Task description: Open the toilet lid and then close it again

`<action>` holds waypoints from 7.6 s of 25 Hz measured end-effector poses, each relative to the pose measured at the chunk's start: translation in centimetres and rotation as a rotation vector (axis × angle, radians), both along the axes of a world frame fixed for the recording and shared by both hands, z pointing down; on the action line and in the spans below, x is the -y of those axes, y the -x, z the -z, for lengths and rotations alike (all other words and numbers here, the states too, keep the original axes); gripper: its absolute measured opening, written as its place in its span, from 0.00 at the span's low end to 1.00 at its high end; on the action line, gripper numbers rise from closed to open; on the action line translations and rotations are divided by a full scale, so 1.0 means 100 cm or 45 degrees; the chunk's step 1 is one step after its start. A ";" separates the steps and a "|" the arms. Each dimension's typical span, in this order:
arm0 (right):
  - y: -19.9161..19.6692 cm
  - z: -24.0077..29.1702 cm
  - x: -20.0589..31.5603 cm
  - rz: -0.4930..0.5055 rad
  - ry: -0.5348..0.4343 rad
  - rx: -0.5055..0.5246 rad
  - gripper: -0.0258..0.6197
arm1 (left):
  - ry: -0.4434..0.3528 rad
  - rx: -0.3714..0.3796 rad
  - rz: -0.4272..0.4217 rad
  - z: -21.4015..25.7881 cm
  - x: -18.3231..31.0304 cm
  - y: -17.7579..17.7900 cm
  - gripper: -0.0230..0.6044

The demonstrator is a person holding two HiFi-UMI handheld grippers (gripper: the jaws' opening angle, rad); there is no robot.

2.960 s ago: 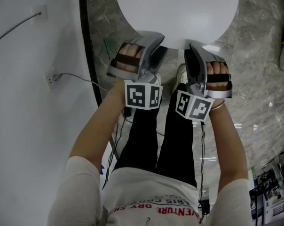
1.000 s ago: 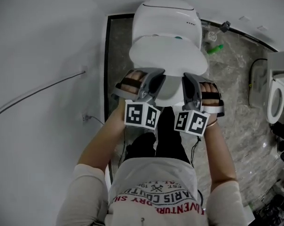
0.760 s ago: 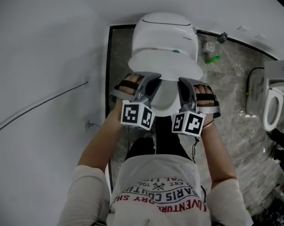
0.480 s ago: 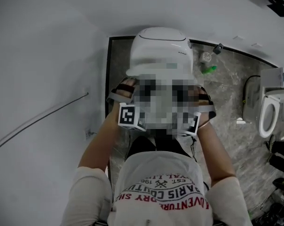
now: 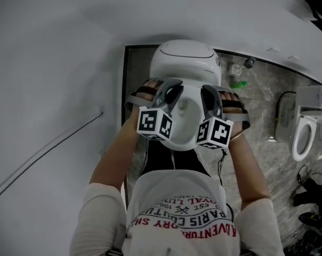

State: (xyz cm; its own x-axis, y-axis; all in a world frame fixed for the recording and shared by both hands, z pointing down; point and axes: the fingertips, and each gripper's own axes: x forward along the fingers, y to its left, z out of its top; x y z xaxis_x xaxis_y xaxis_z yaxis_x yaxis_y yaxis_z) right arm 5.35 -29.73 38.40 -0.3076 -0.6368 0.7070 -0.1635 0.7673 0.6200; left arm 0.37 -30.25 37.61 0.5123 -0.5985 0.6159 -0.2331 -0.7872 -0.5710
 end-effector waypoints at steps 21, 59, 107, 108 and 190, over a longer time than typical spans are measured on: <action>-0.001 -0.018 0.124 -0.098 0.075 0.015 0.09 | 0.061 -0.100 -0.057 -0.016 0.124 0.000 0.14; -0.006 0.140 0.048 -0.574 0.005 0.785 0.09 | 0.083 -0.781 0.370 0.139 0.042 0.044 0.05; 0.015 0.139 -0.013 -0.548 0.138 0.912 0.07 | 0.283 -0.924 0.701 0.122 -0.020 0.075 0.05; 0.015 0.133 -0.008 -0.522 0.125 0.859 0.07 | 0.293 -0.907 0.701 0.116 -0.015 0.075 0.05; 0.010 -0.038 -0.162 -0.114 0.279 0.205 0.10 | 0.211 -0.094 0.092 -0.051 -0.164 0.016 0.12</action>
State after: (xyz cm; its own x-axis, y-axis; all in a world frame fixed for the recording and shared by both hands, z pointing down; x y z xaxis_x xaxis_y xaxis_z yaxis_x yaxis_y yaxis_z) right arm 4.33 -13.52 42.19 -0.3765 -0.5041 0.7773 -0.3196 0.8582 0.4017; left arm -1.25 -13.90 42.68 0.5191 -0.5291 0.6713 -0.3290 -0.8486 -0.4143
